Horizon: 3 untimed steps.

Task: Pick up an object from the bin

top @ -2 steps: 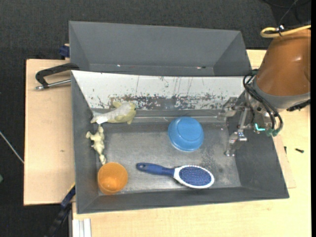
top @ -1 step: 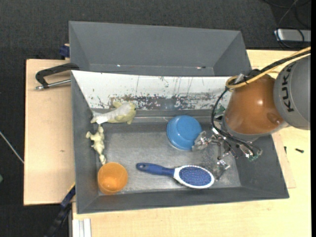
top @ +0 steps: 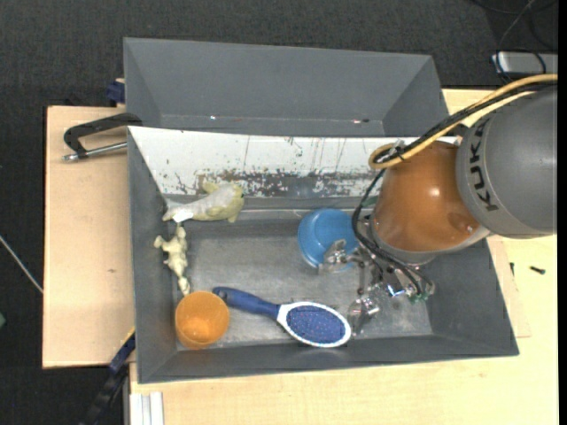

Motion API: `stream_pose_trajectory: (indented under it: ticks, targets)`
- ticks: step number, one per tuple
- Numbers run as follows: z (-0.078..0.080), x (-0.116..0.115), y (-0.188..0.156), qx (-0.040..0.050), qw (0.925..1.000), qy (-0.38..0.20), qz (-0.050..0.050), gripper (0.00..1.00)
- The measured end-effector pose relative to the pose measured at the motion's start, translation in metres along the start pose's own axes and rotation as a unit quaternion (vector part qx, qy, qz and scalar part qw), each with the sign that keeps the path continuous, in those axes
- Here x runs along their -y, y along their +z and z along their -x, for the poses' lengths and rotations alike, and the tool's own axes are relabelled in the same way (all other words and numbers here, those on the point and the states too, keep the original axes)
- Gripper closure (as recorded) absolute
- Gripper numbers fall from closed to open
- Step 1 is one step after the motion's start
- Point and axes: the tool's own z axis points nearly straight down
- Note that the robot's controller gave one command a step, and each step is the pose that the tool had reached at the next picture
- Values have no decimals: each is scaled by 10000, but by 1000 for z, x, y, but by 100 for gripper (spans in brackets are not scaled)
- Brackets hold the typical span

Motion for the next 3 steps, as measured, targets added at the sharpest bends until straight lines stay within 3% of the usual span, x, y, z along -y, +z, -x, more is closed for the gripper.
stream_pose_trajectory:
  ticks: [1, 2, 3]
  targets:
    - [19, -5, 11, 0, 9996, -279, -11, 0]
    - [18, -34, -69, 39, 9960, 898, -9, 0]
    - [5, -28, 8, -3, 9967, -811, -35, 0]
